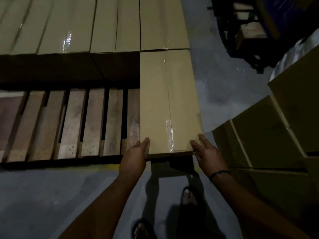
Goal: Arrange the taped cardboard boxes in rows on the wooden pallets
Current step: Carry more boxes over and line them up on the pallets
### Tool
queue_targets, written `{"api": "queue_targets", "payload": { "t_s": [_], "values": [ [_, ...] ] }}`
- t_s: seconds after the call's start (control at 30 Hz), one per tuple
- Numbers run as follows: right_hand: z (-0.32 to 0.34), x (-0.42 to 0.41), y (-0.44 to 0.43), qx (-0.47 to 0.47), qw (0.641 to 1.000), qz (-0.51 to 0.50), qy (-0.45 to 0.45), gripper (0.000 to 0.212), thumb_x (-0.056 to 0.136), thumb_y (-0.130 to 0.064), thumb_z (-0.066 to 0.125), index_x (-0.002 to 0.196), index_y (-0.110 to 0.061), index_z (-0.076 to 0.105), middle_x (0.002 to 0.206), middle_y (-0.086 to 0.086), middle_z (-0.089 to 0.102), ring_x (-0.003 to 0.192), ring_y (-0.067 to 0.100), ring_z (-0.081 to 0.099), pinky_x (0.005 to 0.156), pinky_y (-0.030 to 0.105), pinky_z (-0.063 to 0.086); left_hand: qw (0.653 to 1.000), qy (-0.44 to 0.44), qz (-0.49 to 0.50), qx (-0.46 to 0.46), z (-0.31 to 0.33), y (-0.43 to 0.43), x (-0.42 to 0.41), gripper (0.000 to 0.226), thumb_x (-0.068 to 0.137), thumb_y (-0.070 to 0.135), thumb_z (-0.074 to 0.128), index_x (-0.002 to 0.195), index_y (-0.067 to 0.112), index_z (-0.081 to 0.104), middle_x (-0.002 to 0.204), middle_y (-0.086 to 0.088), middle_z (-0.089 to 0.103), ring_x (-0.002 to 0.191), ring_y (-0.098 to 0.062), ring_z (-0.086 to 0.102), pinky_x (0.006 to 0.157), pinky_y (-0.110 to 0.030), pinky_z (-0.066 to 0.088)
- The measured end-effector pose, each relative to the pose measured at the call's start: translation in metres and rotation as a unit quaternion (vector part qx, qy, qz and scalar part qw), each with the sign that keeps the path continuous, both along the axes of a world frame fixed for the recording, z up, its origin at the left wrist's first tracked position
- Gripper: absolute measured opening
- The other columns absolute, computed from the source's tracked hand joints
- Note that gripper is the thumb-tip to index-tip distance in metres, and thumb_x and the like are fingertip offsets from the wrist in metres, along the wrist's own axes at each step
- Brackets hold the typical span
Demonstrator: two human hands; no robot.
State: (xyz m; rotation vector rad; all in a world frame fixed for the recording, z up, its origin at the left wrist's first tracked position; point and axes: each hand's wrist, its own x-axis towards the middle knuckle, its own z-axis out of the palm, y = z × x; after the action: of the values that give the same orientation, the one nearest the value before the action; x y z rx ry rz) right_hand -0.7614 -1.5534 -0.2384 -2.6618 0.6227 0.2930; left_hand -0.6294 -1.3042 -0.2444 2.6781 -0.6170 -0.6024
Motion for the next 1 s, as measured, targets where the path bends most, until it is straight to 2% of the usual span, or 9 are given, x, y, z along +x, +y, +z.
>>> {"api": "queue_targets", "payload": {
  "t_s": [0.23, 0.4, 0.5, 0.6, 0.83, 0.93, 1.0],
  "values": [
    [0.006, -0.004, 0.002, -0.012, 1.000, 0.005, 0.016, 0.044, 0.101, -0.018, 0.059, 0.144, -0.028, 0.056, 0.164, 0.010, 0.032, 0.118, 0.036, 0.061, 0.095, 0.040, 0.054, 0.999, -0.020, -0.005, 0.026, -0.002, 0.001, 0.003, 0.082, 0.094, -0.002, 0.061, 0.159, 0.037, 0.029, 0.138, -0.011, 0.063, 0.109, -0.021, 0.067, 0.086, -0.030, 0.056],
    [0.000, -0.004, 0.000, -0.017, 1.000, 0.001, 0.006, 0.045, 0.097, -0.015, 0.066, 0.140, -0.026, 0.061, 0.160, 0.013, 0.038, 0.117, 0.037, 0.062, 0.094, 0.043, 0.055, 0.999, -0.017, -0.008, 0.028, -0.003, 0.001, 0.005, 0.083, 0.093, -0.003, 0.060, 0.158, 0.038, 0.030, 0.142, -0.009, 0.061, 0.111, -0.021, 0.066, 0.088, -0.032, 0.058],
    [-0.005, -0.004, -0.001, -0.011, 1.000, -0.003, -0.015, 0.045, 0.091, -0.010, 0.073, 0.134, -0.023, 0.066, 0.154, 0.016, 0.046, 0.108, 0.041, 0.065, 0.086, 0.045, 0.059, 1.000, -0.008, -0.006, 0.029, -0.004, 0.002, 0.006, 0.084, 0.093, -0.002, 0.061, 0.159, 0.040, 0.029, 0.144, -0.008, 0.060, 0.112, -0.021, 0.066, 0.089, -0.032, 0.058],
    [-0.006, -0.001, -0.004, -0.013, 1.000, 0.001, -0.013, 0.048, 0.091, -0.008, 0.073, 0.135, -0.023, 0.065, 0.156, 0.015, 0.045, 0.109, 0.041, 0.064, 0.087, 0.047, 0.059, 1.000, -0.005, -0.007, 0.027, -0.005, 0.000, 0.008, 0.083, 0.094, -0.002, 0.061, 0.159, 0.039, 0.029, 0.145, -0.009, 0.058, 0.114, -0.023, 0.065, 0.090, -0.033, 0.057],
    [-0.002, 0.004, -0.008, -0.013, 1.000, 0.014, 0.009, 0.047, 0.097, -0.011, 0.064, 0.142, -0.026, 0.059, 0.162, 0.012, 0.035, 0.117, 0.039, 0.061, 0.093, 0.047, 0.057, 0.999, 0.015, -0.004, 0.038, -0.001, -0.006, 0.006, 0.081, 0.095, -0.003, 0.059, 0.160, 0.036, 0.030, 0.156, -0.010, 0.047, 0.122, -0.026, 0.062, 0.096, -0.039, 0.056],
    [0.005, 0.007, -0.004, -0.028, 0.999, 0.024, 0.029, 0.048, 0.100, -0.015, 0.059, 0.146, -0.027, 0.053, 0.165, 0.011, 0.029, 0.122, 0.036, 0.057, 0.097, 0.043, 0.055, 0.997, 0.023, -0.017, 0.067, 0.001, -0.010, 0.006, 0.082, 0.095, 0.000, 0.060, 0.161, 0.034, 0.025, 0.157, -0.011, 0.042, 0.117, -0.027, 0.063, 0.090, -0.041, 0.058],
    [0.013, 0.010, -0.002, -0.038, 0.998, 0.035, 0.044, 0.048, 0.102, -0.021, 0.056, 0.148, -0.028, 0.049, 0.166, 0.011, 0.027, 0.129, 0.036, 0.051, 0.102, 0.043, 0.050, 0.995, 0.009, -0.032, 0.093, 0.010, -0.015, 0.003, 0.080, 0.095, 0.005, 0.062, 0.161, 0.029, 0.024, 0.162, -0.011, 0.032, 0.117, -0.027, 0.062, 0.088, -0.039, 0.059]
  ]
}}
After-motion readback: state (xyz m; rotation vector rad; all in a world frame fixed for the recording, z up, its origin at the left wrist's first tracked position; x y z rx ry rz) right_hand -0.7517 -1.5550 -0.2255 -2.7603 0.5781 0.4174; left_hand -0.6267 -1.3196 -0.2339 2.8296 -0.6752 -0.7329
